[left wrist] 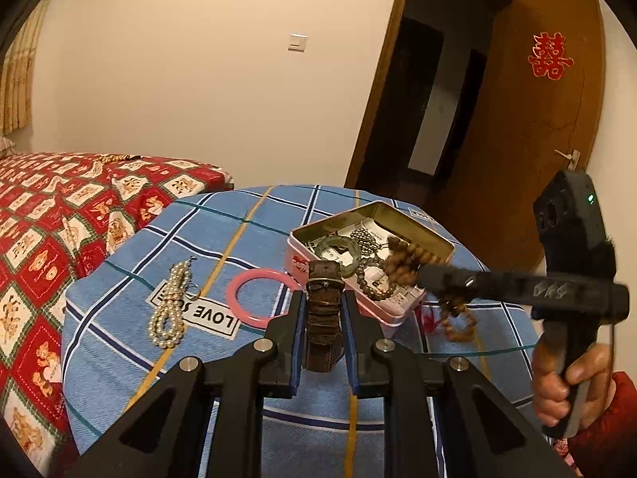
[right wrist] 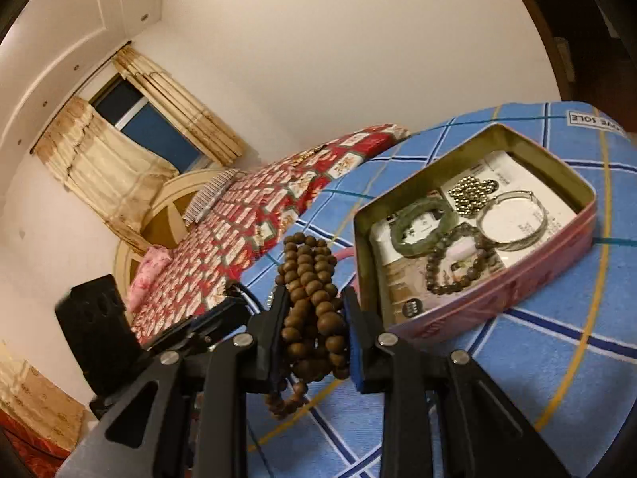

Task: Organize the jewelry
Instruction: 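Carry the watch and bead string over the pink tin and lower them in, then grasp the bagua pendant by its red tassel with the right gripper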

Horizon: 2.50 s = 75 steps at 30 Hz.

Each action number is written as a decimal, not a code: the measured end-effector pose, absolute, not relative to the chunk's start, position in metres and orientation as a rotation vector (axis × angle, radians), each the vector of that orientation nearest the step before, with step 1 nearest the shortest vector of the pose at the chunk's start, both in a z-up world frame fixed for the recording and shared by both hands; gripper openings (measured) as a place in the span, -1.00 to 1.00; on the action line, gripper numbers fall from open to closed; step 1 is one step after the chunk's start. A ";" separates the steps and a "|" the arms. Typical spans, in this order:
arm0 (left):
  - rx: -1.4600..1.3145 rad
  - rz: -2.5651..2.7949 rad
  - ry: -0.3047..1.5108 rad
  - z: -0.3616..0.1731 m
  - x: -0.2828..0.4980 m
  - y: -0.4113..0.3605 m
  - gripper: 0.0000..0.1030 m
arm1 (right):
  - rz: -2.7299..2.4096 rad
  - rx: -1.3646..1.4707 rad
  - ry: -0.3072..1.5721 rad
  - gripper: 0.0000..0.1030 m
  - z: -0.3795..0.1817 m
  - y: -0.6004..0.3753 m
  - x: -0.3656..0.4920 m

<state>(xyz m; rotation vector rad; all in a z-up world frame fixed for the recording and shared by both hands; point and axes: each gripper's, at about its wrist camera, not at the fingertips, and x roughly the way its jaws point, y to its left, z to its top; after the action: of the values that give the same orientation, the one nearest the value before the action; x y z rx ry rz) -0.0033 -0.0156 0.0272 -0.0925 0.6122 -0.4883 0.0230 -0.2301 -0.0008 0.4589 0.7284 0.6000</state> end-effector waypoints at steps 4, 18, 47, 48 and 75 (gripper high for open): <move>-0.094 -0.470 0.609 0.028 -0.003 -0.010 -0.67 | 0.774 0.602 0.749 -0.43 -0.009 -0.222 0.031; -0.122 -0.466 0.600 0.030 -0.003 0.001 -0.67 | 0.656 0.642 0.691 -0.51 -0.002 -0.229 0.056; 0.052 -0.553 0.738 0.005 0.126 -0.150 -0.49 | 0.263 0.344 0.620 -0.11 -0.011 -0.292 0.112; 0.044 -0.551 0.753 0.004 0.129 -0.150 -0.33 | 0.262 0.366 0.603 0.20 -0.011 -0.296 0.109; -0.078 -0.336 0.758 -0.005 0.026 -0.004 0.45 | 0.371 0.125 0.830 0.07 -0.036 -0.247 -0.012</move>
<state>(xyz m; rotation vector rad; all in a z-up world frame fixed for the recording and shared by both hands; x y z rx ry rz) 0.0256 -0.0043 -0.0054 -0.0783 0.7575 -0.3365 -0.0118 -0.2468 -0.0362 0.1250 0.8305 0.3713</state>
